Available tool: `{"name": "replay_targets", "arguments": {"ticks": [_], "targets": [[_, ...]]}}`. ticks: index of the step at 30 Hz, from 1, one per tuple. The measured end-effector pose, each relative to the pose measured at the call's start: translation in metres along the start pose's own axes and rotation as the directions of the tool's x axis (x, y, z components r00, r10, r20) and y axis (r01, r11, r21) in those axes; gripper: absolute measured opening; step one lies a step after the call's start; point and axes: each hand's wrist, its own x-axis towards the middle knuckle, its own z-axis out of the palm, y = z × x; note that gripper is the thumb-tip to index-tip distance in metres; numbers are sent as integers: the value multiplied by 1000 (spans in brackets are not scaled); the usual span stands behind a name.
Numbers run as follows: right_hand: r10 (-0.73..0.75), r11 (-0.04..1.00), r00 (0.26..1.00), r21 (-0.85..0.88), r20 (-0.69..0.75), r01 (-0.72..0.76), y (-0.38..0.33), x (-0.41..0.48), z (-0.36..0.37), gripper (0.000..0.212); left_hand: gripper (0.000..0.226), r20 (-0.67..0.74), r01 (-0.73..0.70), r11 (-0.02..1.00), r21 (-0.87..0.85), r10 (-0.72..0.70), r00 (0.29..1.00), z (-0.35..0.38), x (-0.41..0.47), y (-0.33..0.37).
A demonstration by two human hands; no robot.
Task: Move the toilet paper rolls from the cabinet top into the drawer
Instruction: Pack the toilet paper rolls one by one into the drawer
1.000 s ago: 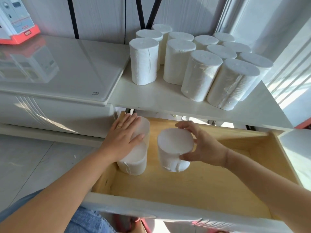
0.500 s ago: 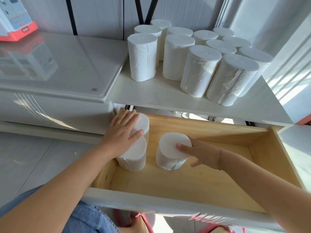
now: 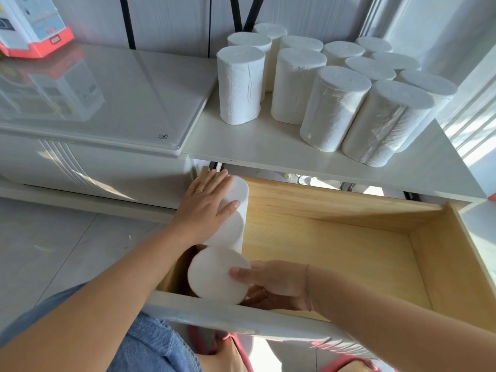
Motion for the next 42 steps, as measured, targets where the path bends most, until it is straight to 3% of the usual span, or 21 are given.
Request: {"name": "replay_targets", "arguments": {"ticks": [4,8,10,12,14,16,18,19,20,23,27,31,37,39,42], "targets": [[24,999,999,-24,-43,-25,-9,10,10,64,65,-13,-2,1000,-7,2,1000,0,0,1],[35,998,999,-55,-35,-37,-15,14,10,68,64,-1,-4,1000,4,4,1000,0,0,2],[4,978,996,-208,-90,-23,-17,8,5,65,65,12,-3,1000,28,3,1000,0,0,4],[-203,846,946,-532,-252,39,-27,-4,-5,62,68,20,-13,997,73,12,1000,-1,0,5],[-551,683,742,-718,-382,138,-46,-20,-23,51,76,21,-33,991,131,30,999,-2,2,6],[-818,527,397,-820,-417,224,-72,-41,-47,42,81,29,-47,984,170,42,999,0,7,10],[-937,349,51,-934,-346,78,-102,-60,-77,49,79,45,-23,988,156,16,999,5,12,17],[-948,317,-48,-947,-315,-44,-117,-67,-90,57,79,46,-7,990,142,0,999,8,13,21],[-947,320,-87,-931,-309,-174,-132,-73,-104,66,79,36,-1,990,139,-4,999,11,13,23],[-933,337,-50,-814,-357,-474,-168,-81,-135,81,81,0,-18,985,169,18,1000,15,12,24],[-923,315,9,-767,-385,-560,-186,-78,-153,77,79,-24,-27,972,233,33,999,12,11,25],[-939,305,-2,-832,-343,-462,-185,-72,-152,72,77,-29,-30,964,265,39,999,9,10,27],[-913,399,45,-909,-406,-117,-201,-78,-142,50,71,-30,-33,961,275,43,999,5,8,31],[-912,398,62,-910,-407,-111,-203,-79,-136,53,69,-25,-37,961,274,45,999,4,8,32],[-942,319,62,-939,-329,-129,-194,-79,-125,59,70,-21,-38,962,272,46,999,3,7,33]]}}
